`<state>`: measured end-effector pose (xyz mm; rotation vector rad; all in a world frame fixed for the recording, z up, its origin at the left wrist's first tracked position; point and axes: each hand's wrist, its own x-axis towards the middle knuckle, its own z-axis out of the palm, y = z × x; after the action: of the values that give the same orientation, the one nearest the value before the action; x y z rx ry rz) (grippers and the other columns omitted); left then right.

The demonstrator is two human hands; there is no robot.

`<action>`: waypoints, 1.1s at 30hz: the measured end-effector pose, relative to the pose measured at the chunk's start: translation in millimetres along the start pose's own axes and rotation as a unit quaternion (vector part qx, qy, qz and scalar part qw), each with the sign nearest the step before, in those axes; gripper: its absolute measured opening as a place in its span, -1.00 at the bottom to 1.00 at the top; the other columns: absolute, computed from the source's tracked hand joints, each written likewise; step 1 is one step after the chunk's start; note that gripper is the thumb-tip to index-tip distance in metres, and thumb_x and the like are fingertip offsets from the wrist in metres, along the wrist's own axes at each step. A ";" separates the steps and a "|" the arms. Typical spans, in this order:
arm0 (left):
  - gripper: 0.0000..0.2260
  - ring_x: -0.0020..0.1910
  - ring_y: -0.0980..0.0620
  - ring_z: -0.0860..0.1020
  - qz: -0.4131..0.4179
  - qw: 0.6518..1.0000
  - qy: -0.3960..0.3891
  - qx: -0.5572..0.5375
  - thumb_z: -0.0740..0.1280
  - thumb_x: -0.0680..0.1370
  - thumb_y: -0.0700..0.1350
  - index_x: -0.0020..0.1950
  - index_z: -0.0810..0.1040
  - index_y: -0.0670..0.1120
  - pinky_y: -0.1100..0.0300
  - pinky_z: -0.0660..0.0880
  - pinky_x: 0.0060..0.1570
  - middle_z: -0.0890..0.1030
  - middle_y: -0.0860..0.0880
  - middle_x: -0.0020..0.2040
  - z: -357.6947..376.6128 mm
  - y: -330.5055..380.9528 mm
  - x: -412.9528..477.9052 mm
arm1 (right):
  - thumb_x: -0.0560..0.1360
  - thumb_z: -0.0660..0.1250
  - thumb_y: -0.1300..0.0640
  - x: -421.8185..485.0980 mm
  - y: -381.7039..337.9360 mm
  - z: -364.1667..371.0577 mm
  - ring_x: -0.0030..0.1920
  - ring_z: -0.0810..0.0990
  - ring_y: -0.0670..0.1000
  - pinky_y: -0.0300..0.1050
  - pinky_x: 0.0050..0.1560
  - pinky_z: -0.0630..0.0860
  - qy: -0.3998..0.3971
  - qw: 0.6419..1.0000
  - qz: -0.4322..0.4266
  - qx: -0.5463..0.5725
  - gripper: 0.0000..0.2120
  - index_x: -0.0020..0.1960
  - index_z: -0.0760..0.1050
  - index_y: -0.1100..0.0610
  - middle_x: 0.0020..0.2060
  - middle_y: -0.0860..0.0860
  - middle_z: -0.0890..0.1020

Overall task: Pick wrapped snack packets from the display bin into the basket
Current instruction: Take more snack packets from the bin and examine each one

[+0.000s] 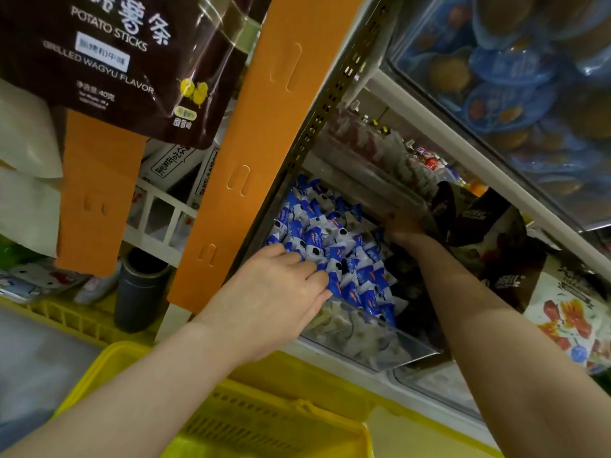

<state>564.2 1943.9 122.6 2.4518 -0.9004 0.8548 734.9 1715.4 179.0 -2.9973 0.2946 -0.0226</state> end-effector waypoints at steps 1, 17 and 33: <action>-0.64 -0.35 0.07 0.53 0.001 1.000 0.003 -0.001 0.03 0.57 -0.01 -0.15 0.60 -0.02 0.17 0.46 -0.21 0.60 0.05 -0.32 0.8 -0.4 0.0 | 0.59 0.13 0.26 -0.4 -0.2 2.3 -0.11 0.47 0.06 -0.10 -0.09 0.38 -0.007 1.000 0.006 0.013 -0.83 0.13 0.44 0.21 0.05 0.19 0.44; -0.74 -0.32 0.11 0.54 0.010 0.999 -0.030 -0.016 0.13 0.55 0.00 -0.15 0.60 0.01 0.20 0.45 -0.20 0.61 0.09 -0.29 -2.6 -1.7 -1.1 | 0.59 0.16 0.17 -10.8 -6.8 16.9 0.03 0.54 0.10 -0.13 -0.01 0.40 0.090 0.980 0.045 0.169 -0.79 -0.02 0.57 0.17 0.07 0.15 0.58; -0.69 0.16 0.14 0.48 -0.320 0.835 0.081 -0.439 0.27 0.55 -0.08 0.29 0.36 -0.01 0.09 0.46 0.17 0.46 0.00 0.24 -34.7 50.2 1.1 | 0.52 0.30 0.23 -199.1 -49.9 -31.9 -0.26 0.55 -0.23 -0.33 -0.18 0.48 0.150 0.856 -0.269 0.415 -0.90 -0.13 0.52 0.07 -0.28 -0.14 0.59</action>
<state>516.4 1926.0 156.2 1.6297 -0.2398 0.2748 548.4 1798.7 216.7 -2.0977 -0.4362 -0.5279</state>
